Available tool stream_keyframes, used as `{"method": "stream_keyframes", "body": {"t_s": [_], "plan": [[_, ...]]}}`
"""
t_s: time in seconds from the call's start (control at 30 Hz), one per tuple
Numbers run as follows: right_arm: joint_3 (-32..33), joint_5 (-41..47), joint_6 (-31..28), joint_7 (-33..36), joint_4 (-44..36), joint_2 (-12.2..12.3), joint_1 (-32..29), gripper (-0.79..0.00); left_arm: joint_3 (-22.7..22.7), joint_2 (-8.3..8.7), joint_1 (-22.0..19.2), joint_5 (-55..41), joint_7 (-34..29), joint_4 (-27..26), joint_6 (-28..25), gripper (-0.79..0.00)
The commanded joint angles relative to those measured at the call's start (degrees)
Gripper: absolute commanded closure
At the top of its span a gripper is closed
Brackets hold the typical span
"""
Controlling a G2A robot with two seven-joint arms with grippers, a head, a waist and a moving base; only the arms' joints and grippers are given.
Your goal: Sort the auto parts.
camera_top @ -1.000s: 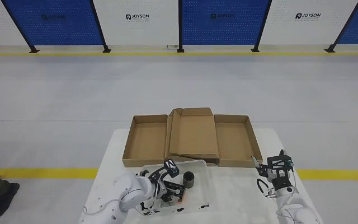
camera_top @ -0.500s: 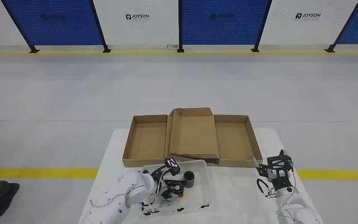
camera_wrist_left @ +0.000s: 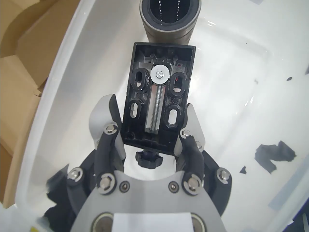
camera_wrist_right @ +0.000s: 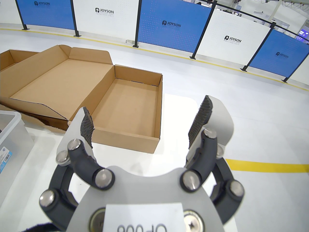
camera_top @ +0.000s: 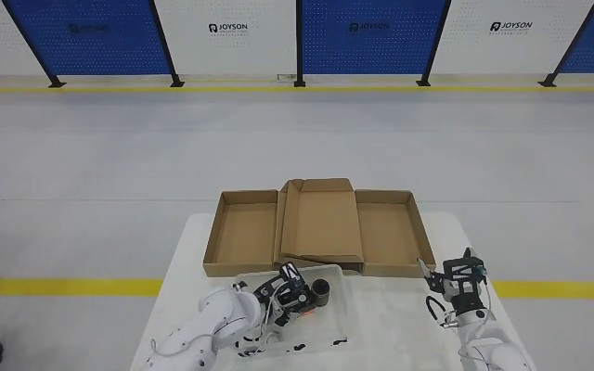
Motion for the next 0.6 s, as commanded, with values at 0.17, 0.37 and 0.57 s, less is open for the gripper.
{"method": "stream_keyframes", "body": {"t_s": [0.17,0.37,0.57], "plan": [[0.0,0.0,0.0,0.0,0.0,0.0,0.0,-0.785,-3.4,1.58,6.6,4.9,0.9,-11.2,0.3,0.000],[0.0,0.0,0.0,0.0,0.0,0.0,0.0,-0.785,-9.9,3.44,14.9,11.8,4.0,-23.2,2.1,0.000],[0.0,0.0,0.0,0.0,0.0,0.0,0.0,-0.785,-18.2,4.42,18.4,14.6,6.4,-28.4,5.4,0.000]]}}
